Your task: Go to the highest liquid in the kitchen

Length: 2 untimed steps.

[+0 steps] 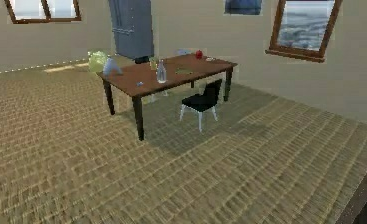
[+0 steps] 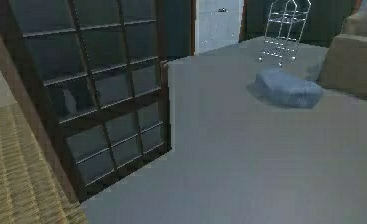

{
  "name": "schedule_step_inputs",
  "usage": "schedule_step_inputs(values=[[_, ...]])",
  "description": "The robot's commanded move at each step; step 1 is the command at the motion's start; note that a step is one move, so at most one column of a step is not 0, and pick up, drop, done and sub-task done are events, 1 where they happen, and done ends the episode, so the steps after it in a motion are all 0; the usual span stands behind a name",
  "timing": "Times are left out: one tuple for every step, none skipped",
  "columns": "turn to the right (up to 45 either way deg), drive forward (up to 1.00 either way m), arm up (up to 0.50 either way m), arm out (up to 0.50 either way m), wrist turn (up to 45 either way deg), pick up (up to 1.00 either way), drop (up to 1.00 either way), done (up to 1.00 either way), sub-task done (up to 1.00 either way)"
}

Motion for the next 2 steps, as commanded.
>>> schedule_step_inputs(values=[[-36.0,0.00,0.00,0.00,0.0,0.00,0.00,0.00,0.00],[0.0,1.00,0.00,0.00,0.0,0.00,0.00,0.00,0.00]])
